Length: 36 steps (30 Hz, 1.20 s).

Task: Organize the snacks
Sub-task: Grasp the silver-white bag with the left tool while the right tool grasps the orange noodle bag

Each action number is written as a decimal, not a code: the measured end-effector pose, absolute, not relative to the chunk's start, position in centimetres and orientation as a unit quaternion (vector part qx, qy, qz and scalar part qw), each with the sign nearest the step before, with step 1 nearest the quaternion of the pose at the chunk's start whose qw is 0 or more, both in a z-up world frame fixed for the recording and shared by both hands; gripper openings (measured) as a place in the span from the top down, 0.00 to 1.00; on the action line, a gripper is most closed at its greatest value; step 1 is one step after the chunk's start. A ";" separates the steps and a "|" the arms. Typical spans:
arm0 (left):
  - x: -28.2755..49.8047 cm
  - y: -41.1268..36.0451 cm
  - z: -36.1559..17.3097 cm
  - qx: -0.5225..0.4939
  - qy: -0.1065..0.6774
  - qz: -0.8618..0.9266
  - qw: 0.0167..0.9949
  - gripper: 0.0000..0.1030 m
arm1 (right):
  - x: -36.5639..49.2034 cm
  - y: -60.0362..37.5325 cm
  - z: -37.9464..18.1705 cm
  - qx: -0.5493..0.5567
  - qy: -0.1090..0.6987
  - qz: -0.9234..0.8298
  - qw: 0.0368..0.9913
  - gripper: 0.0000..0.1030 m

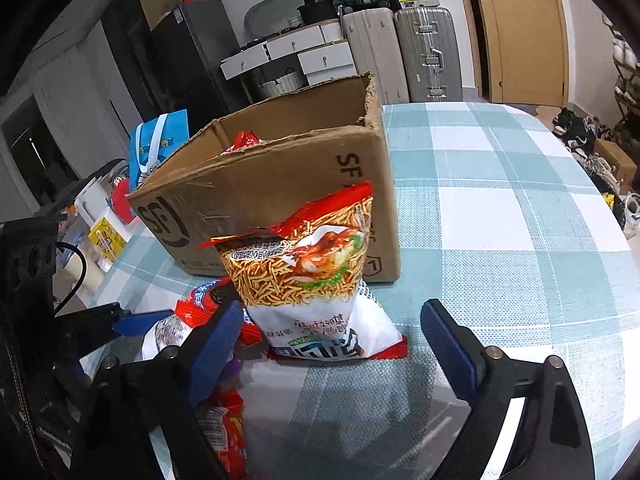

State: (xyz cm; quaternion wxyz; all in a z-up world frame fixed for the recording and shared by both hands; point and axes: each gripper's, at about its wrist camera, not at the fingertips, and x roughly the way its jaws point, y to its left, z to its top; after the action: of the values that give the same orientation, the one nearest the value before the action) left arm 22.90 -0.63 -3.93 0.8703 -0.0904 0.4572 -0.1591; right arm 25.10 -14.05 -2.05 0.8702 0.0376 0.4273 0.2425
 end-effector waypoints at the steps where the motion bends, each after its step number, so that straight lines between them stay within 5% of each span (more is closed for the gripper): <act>1: 22.7 -1.0 -4.0 -0.090 0.458 -0.167 0.868 0.39 | 25.1 -14.0 -2.1 0.038 0.427 0.244 0.870 0.14; 6: 22.3 -1.5 -4.0 -0.073 0.456 -0.168 0.871 0.48 | 25.2 -14.0 -2.2 0.054 0.422 0.245 0.871 0.18; 17: 21.1 0.0 -1.6 -0.075 0.422 -0.162 0.889 0.49 | 25.4 -14.3 -2.4 0.059 0.422 0.235 0.874 0.24; 28: 20.1 1.9 -0.4 -0.090 0.407 -0.149 0.897 0.49 | 24.9 -14.0 -2.1 0.037 0.416 0.246 0.875 0.56; 36: 20.5 2.2 0.5 -0.097 0.388 -0.140 0.906 0.49 | 24.5 -14.9 -1.1 0.050 0.403 0.248 0.880 0.58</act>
State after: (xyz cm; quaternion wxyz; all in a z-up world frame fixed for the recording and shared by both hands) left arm 20.52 2.17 0.49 0.9058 -0.0973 0.3880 -0.1398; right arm 24.54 -14.86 -1.13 0.8797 0.0504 0.4027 0.2480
